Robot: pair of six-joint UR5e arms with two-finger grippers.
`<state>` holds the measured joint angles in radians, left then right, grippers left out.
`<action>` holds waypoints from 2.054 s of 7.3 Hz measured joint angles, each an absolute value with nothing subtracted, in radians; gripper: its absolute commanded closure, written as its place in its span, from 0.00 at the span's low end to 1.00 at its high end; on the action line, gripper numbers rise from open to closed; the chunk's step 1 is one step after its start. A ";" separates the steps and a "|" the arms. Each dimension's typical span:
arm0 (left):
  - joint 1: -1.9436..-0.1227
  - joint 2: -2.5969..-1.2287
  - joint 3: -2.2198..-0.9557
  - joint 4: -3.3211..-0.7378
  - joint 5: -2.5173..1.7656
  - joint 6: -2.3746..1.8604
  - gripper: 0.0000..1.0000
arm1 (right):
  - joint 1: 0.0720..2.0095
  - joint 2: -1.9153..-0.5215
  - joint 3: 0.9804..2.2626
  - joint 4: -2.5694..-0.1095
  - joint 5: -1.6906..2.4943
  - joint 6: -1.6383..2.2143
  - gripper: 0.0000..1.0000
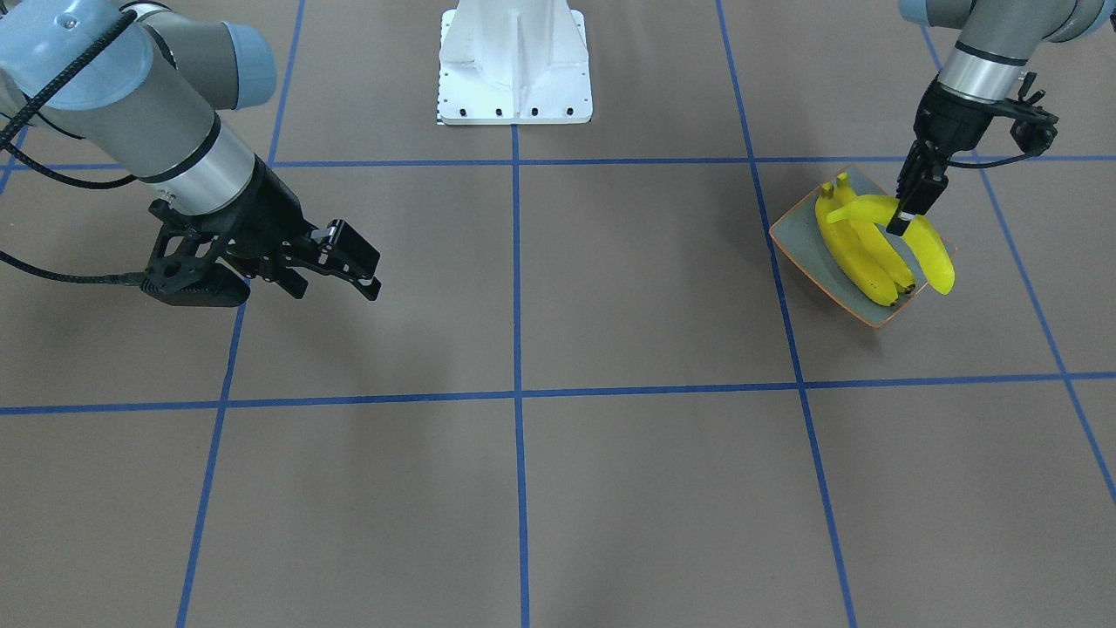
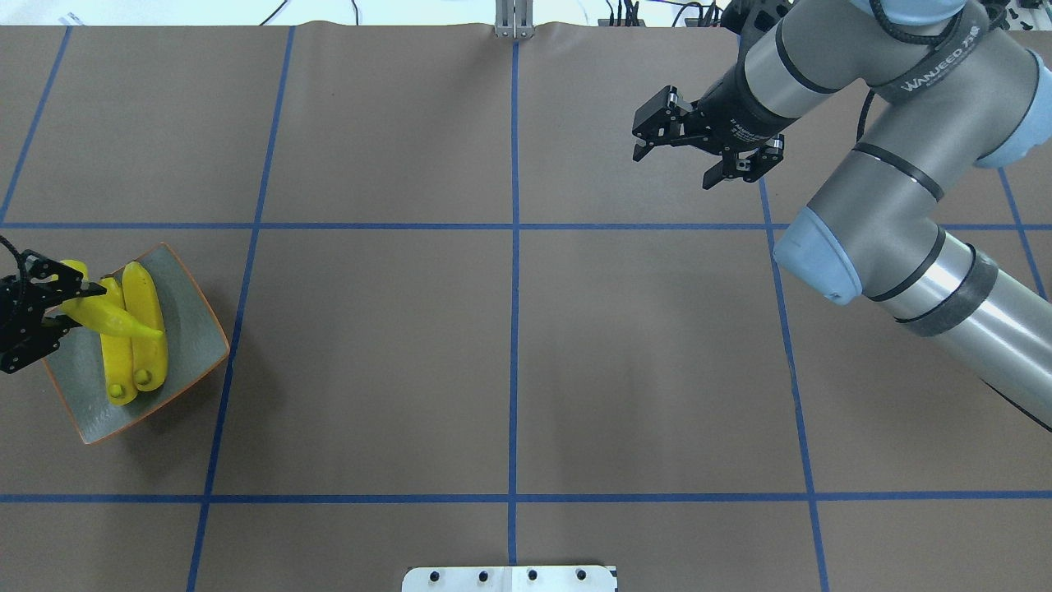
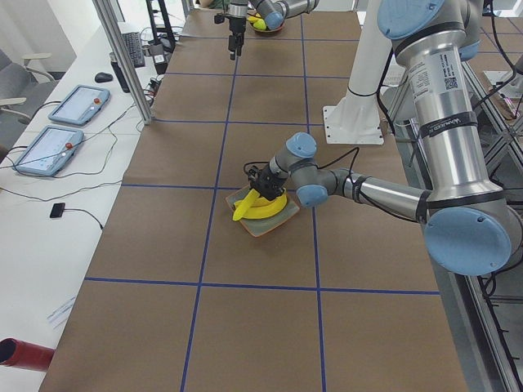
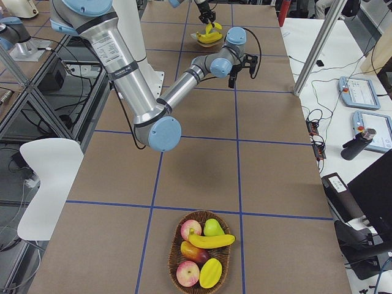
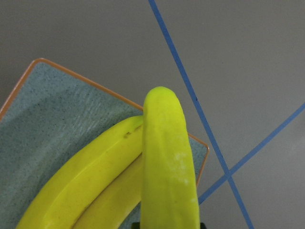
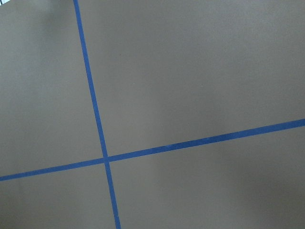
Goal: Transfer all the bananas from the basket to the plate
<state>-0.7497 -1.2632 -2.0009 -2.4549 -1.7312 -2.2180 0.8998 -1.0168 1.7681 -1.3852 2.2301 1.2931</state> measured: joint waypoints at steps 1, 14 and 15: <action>-0.751 -1.260 -2.001 -2.455 -1.731 -2.219 1.00 | 0.899 -1.017 1.768 -1.385 2.230 1.293 0.00; -0.773 -1.288 -2.045 -2.424 -1.739 -2.253 0.00 | 0.901 -1.042 1.791 -1.385 2.234 1.287 0.00; -0.773 -1.342 -2.067 -2.344 -1.739 -2.251 0.00 | 0.905 -1.057 1.804 -1.385 2.238 1.280 0.00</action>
<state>-0.7732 -1.3422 -2.0675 -2.3438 -1.7392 -2.2512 0.9049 -1.0574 1.8036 -1.3852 2.2380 1.2804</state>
